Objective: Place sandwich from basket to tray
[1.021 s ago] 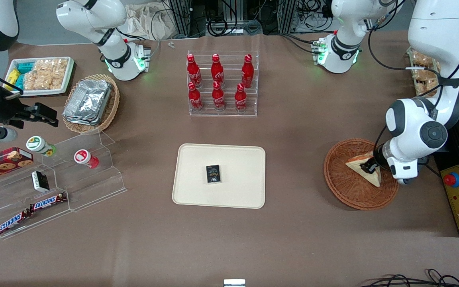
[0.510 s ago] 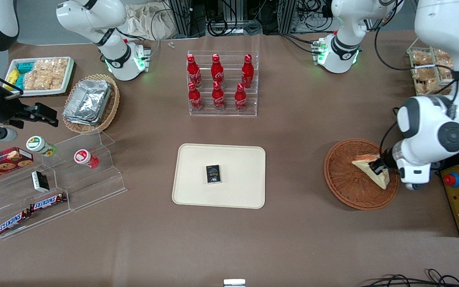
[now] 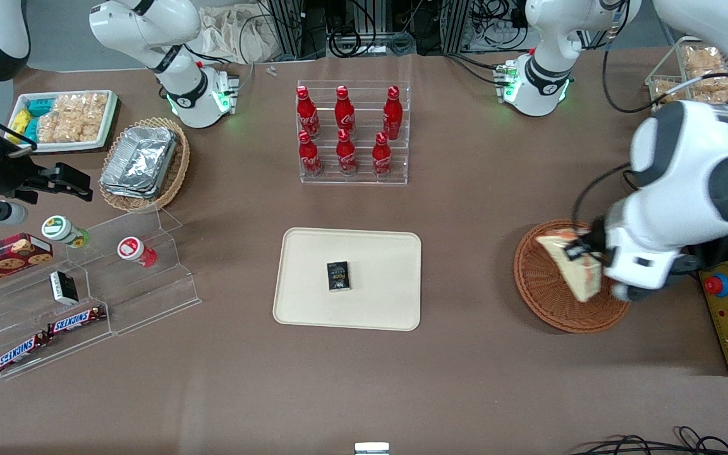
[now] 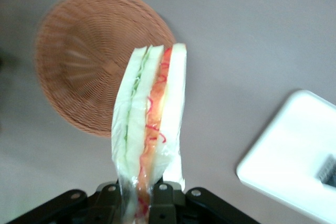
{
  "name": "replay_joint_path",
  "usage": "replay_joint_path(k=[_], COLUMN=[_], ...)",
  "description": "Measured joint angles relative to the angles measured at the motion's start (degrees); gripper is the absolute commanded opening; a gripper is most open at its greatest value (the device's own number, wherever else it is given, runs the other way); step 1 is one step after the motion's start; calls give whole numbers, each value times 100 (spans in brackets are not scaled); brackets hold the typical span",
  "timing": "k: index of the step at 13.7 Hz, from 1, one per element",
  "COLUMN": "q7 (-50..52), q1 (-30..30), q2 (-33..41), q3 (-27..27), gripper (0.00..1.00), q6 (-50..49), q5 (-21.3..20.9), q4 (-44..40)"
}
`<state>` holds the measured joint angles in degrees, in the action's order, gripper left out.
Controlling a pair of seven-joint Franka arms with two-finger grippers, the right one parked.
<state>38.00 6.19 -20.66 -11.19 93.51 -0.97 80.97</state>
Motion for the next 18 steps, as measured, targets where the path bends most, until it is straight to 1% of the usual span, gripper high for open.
replay_joint_path(k=[3, 6, 7, 8, 9, 10, 13, 14, 15, 18], q7=[52, 45, 45, 46, 66, 85, 66, 60, 56, 54], q1=[891, 1505, 1690, 1878, 2049, 2171, 2279, 2281, 2281, 2300], q2=[-855, -1739, -1975, -2195, -2404, -2583, -2959, -3027, -3067, -3084], q3=[-65, -69, -68, -66, -64, -63, -56, -56, -56, -56], gripper=[0, 0, 0, 0, 0, 0, 0, 27, 99, 100], q6=[27, 186, 365, 534, 722, 937, 1646, 1788, 1856, 1908], q5=[-3, -8, -70, -248, -429, -524, -619, -625, -631, -639], q4=[-668, -1212, -1258, -1270, -1280, -1286, -1294, -1299, -1311, -1375])
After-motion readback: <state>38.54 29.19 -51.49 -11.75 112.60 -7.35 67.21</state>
